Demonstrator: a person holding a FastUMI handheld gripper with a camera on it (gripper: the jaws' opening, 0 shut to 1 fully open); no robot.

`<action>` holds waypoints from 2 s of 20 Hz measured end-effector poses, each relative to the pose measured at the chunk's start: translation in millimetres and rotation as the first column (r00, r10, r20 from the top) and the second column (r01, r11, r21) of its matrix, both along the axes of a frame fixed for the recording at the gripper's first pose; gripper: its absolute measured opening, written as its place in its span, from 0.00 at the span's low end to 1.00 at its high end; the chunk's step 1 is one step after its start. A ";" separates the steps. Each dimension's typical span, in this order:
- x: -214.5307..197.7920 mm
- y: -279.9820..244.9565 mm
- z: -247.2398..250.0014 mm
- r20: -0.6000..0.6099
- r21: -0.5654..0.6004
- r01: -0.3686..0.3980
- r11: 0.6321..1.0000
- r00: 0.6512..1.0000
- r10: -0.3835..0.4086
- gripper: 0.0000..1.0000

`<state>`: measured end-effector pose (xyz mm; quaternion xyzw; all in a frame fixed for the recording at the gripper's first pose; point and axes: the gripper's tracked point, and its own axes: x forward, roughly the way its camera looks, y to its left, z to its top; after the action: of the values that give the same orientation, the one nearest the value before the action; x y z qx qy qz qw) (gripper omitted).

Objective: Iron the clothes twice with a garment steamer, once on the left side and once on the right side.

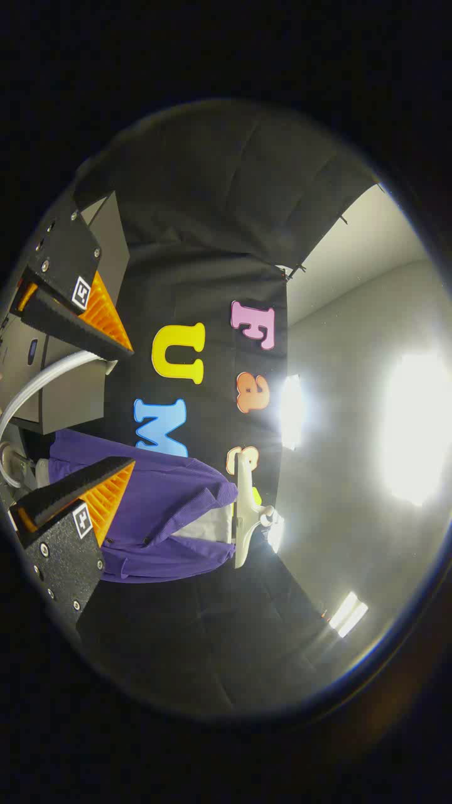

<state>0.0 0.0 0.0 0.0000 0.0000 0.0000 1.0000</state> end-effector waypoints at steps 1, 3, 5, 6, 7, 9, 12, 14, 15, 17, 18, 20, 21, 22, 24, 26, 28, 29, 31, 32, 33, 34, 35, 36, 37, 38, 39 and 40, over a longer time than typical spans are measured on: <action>0.3 0.6 -1.0 -0.002 0.005 0.004 1.000 1.000 -0.004 0.95; 0.5 1.5 -2.9 -0.004 0.014 0.007 1.000 1.000 -0.006 0.94; 0.8 0.7 -6.6 -0.012 0.007 0.011 1.000 1.000 -0.011 0.94; 1.7 0.7 -7.6 -0.015 0.002 0.015 1.000 1.000 -0.015 0.94; 1.7 1.2 -9.3 -0.023 0.000 0.016 1.000 1.000 -0.016 0.94; 0.8 2.0 -13.3 -0.037 0.004 0.012 1.000 0.999 -0.011 0.95; -10.8 9.2 -17.7 -0.048 0.004 -0.011 1.000 0.999 0.011 0.95; -13.4 8.4 -18.8 -0.054 -0.012 -0.022 1.000 0.998 0.021 0.94; -14.1 6.7 -18.7 -0.057 -0.019 -0.024 1.000 0.998 0.023 0.94; -17.4 6.9 -17.8 -0.061 -0.010 -0.037 0.999 0.997 0.036 0.95; -19.6 9.5 -17.4 -0.061 0.000 -0.053 0.999 0.997 0.053 0.95; -22.5 11.4 -15.9 -0.066 -0.002 -0.096 0.995 0.993 0.095 0.95; -23.0 8.3 -14.9 -0.071 -0.021 -0.111 0.994 0.991 0.109 0.95; -22.6 2.8 -14.3 -0.079 -0.041 -0.117 0.992 0.990 0.113 0.95; -24.6 0.4 -10.7 -0.096 -0.058 -0.141 0.988 0.986 0.135 0.94; -27.8 1.6 1.8 -0.083 -0.059 -0.176 0.983 0.982 0.171 0.95; -33.6 1.2 12.4 -0.073 -0.059 -0.213 0.975 0.975 0.209 0.95; -37.6 -0.6 19.7 -0.063 -0.058 -0.225 0.973 0.973 0.221 0.95; -43.9 0.7 30.6 -0.047 -0.037 -0.255 0.966 0.966 0.253 0.95; -45.6 1.2 34.3 -0.040 -0.019 -0.265 0.964 0.964 0.264 0.95; -44.9 1.8 35.9 -0.046 -0.001 -0.274 0.962 0.961 0.274 0.95; -42.0 0.7 34.6 -0.060 0.015 -0.278 0.961 0.959 0.278 0.95; -36.5 -1.2 34.2 -0.072 0.026 -0.277 0.960 0.958 0.279 0.95; -29.0 -2.3 33.2 -0.083 0.039 -0.274 0.961 0.957 0.277 0.95; -19.5 -2.1 30.7 -0.099 0.058 -0.272 0.961 0.956 0.276 0.95; -9.6 1.8 27.1 -0.115 0.079 -0.279 0.957 0.951 0.287 0.95; 2.1 6.6 25.5 -0.126 0.089 -0.286 0.954 0.947 0.295 0.95; 15.7 7.1 21.5 -0.150 0.085 -0.284 0.955 0.944 0.294 0.95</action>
<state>15.7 7.1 21.5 0.0312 0.0806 0.1466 0.9854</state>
